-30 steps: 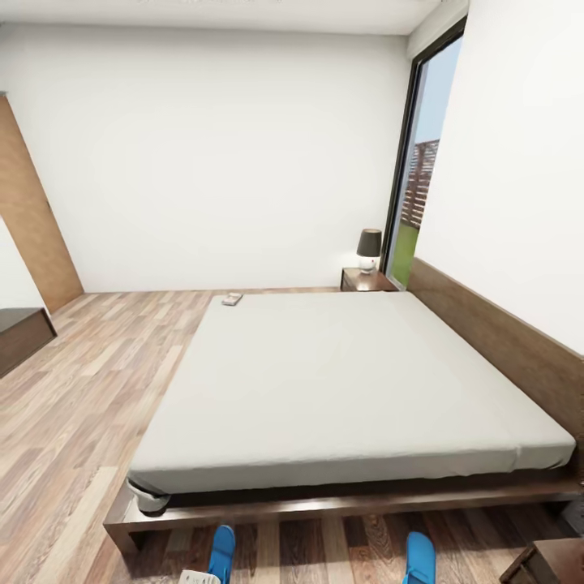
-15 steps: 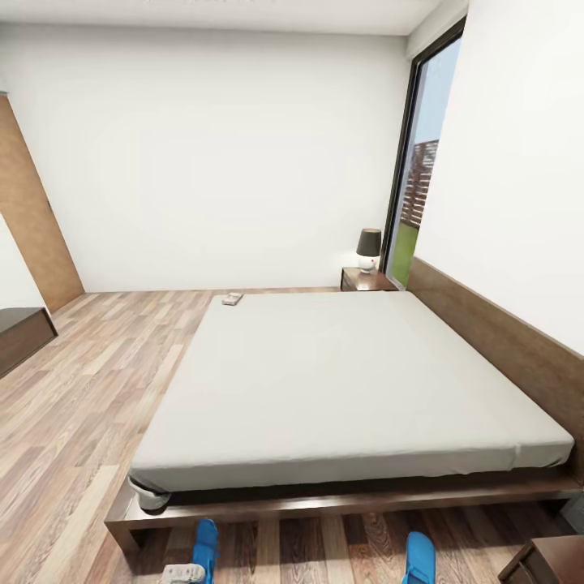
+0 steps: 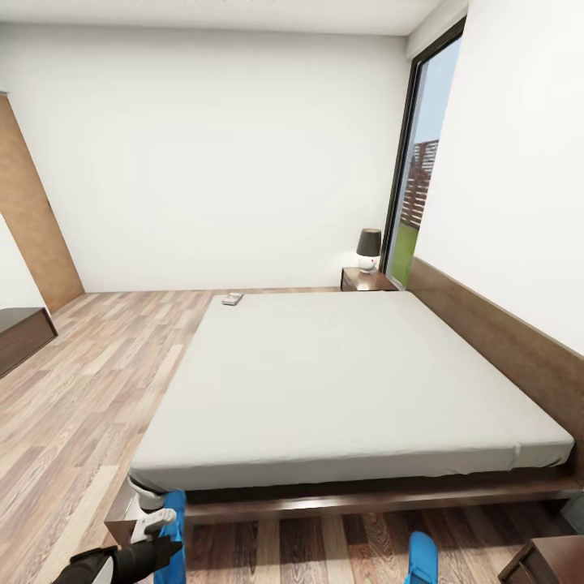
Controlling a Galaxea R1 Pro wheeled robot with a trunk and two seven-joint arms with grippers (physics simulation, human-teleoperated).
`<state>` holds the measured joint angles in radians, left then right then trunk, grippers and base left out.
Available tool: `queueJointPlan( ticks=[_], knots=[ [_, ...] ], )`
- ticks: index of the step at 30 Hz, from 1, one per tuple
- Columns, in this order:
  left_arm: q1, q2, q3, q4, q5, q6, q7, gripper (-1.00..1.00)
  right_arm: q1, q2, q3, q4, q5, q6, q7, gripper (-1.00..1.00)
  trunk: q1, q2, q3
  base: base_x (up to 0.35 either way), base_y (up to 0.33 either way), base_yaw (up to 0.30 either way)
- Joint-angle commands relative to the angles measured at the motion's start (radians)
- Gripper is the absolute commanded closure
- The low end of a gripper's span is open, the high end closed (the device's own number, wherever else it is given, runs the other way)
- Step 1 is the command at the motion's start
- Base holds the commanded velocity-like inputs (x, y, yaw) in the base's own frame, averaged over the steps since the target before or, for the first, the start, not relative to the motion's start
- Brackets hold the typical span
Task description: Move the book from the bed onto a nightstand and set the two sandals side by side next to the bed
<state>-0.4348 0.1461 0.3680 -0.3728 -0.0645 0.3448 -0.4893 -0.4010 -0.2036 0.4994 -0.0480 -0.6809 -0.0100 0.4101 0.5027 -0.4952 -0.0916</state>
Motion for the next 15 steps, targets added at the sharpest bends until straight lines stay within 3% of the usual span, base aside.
queueJointPlan(
  ticks=[1, 8, 15],
  knots=[
    [-0.001, 0.004, 0.007, -0.003, -0.007, 0.009, -0.007, 1.00, -0.001, 0.000, 0.008, 0.000, -0.009, -0.001, 0.004, 1.00, 0.000, -0.002, -0.002, 0.000, 0.000, 0.000],
    [0.001, 0.005, 0.005, 0.001, -0.008, 0.007, -0.006, 1.00, -0.001, 0.000, 0.008, 0.000, -0.009, -0.001, 0.003, 1.00, 0.000, -0.002, -0.002, 0.000, 0.000, 0.000],
    [0.002, 0.003, 0.005, 0.002, -0.008, 0.007, -0.008, 1.00, -0.001, -0.002, 0.007, 0.000, -0.009, 0.000, 0.005, 1.00, 0.027, -0.051, -0.024, 0.000, 0.000, 0.000]
  ],
)
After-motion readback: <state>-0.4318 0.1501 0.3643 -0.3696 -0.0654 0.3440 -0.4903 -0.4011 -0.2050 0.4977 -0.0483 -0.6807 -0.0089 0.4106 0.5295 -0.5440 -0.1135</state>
